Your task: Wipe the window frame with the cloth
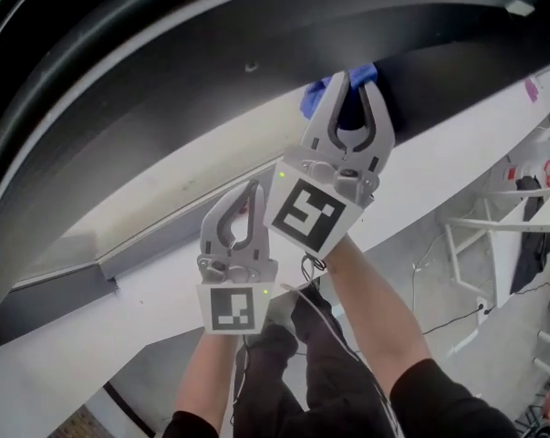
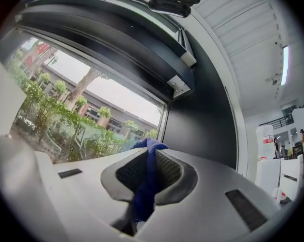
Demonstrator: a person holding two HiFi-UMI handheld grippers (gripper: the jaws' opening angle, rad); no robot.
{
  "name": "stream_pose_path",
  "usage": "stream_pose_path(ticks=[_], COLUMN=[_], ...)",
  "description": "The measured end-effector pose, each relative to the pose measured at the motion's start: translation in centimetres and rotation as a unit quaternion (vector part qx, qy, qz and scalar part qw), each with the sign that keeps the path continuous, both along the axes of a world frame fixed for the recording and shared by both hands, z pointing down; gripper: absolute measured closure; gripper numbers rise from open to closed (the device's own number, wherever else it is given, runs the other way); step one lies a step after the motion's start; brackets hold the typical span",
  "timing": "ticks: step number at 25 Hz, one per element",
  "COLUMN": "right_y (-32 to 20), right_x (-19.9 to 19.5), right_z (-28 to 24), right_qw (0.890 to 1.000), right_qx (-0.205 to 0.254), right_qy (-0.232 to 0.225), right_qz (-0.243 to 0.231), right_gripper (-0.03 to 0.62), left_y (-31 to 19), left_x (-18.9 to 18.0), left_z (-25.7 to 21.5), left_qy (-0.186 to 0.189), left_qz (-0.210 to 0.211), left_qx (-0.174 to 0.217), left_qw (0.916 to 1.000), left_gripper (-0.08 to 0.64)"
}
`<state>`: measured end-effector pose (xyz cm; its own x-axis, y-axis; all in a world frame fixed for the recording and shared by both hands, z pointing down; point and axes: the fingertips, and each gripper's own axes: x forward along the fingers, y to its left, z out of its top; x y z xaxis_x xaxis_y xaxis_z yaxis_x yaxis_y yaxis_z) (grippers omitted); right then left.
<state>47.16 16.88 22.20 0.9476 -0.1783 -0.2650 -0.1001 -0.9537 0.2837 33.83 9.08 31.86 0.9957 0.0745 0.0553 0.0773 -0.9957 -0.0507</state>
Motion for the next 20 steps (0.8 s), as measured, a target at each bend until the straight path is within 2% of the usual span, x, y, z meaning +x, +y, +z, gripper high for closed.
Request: stream_pose_path(ticks=[5, 9, 15, 20], right_y=[-0.2, 0.3, 0.4, 0.4], right_x=[-0.2, 0.4, 0.9, 0.9], right_z=[0.6, 1.7, 3.5, 4.3], right_qw=[1.000, 1.000, 1.000, 1.000], right_qx=[-0.012, 0.023, 0.005, 0.009], right_qy=[0.005, 0.002, 0.010, 0.021], right_qz=[-0.008, -0.007, 0.007, 0.007], right_gripper=[0.569, 0.569, 0.569, 0.569], left_y=[0.2, 0.2, -0.2, -0.6], left_x=[-0.6, -0.7, -0.6, 0.2], left_z=[1.3, 2.5, 4.5, 5.0], left_qy=[0.007, 0.006, 0.002, 0.030], left_qz=[0.001, 0.011, 0.017, 0.016], left_qx=[0.010, 0.010, 0.020, 0.010], left_qw=[0.9999, 0.9999, 0.9996, 0.9994], left_gripper=[0.555, 0.555, 0.555, 0.555])
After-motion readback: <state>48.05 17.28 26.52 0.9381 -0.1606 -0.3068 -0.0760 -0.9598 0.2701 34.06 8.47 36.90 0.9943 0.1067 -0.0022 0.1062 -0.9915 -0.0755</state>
